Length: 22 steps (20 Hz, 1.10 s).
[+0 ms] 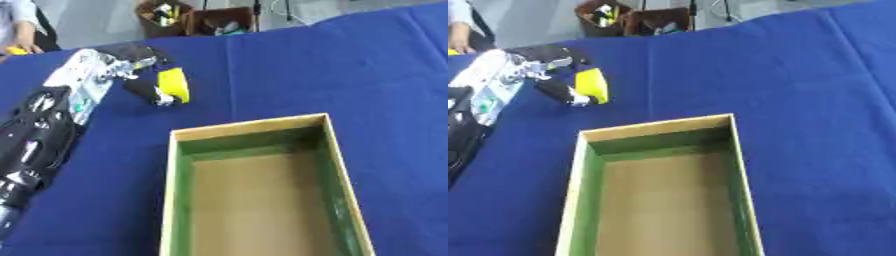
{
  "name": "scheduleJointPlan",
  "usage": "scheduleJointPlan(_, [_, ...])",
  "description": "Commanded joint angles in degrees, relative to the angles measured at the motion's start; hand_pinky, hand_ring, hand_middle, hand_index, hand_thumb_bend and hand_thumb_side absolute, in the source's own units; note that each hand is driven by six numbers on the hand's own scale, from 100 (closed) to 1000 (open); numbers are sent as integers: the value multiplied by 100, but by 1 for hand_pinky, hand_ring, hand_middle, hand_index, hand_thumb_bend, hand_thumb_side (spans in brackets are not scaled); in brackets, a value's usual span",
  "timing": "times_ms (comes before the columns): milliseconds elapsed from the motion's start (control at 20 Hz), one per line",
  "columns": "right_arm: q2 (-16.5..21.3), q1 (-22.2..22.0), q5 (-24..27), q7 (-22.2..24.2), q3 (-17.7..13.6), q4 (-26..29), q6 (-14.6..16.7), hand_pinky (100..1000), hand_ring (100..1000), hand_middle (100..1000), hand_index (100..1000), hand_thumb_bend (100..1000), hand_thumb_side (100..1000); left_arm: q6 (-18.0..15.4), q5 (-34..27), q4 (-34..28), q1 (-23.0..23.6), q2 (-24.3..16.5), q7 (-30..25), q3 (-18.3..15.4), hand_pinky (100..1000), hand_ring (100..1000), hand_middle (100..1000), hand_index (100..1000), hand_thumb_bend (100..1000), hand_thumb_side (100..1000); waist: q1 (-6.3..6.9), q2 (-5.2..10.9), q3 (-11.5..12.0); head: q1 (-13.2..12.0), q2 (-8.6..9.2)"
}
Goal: Pick up objects on the table and place them in the box.
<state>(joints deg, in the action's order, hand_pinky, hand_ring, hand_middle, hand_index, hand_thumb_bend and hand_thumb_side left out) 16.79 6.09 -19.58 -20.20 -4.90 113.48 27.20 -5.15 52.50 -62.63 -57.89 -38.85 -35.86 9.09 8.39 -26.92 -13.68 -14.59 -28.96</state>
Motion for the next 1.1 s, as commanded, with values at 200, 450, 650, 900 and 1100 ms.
scheduleJointPlan(200, [-12, 35, -50, -30, -3, 111, -41, 730, 773, 638, 794, 326, 695, -103, -95, -19, -145, -227, -249, -112, 683, 807, 825, 945, 442, 622, -22, 83, -2, -30, 70])
scheduleJointPlan(450, [-45, 35, -74, -39, -1, 111, -122, 731, 774, 637, 795, 330, 697, -71, -204, -98, -160, -220, 5, -139, 630, 754, 720, 881, 392, 607, -16, 67, 15, -33, 40])
scheduleJointPlan(650, [-56, 24, -91, -53, -3, 111, -138, 732, 774, 637, 795, 334, 698, -3, -213, -109, -156, -218, 253, -131, 568, 684, 629, 811, 297, 582, -21, 68, 16, -35, 32])
scheduleJointPlan(900, [-67, 20, -91, -48, -4, 111, -168, 733, 774, 636, 796, 331, 697, 134, -138, -100, -160, -204, 494, -104, 515, 612, 543, 735, 184, 534, -20, 83, 25, -27, 11])
scheduleJointPlan(1100, [-57, 10, -75, -57, -16, 111, -169, 734, 775, 635, 797, 329, 696, 230, -103, -114, -158, -198, 694, -105, 456, 557, 475, 665, 100, 499, -29, 111, 30, -30, -7])
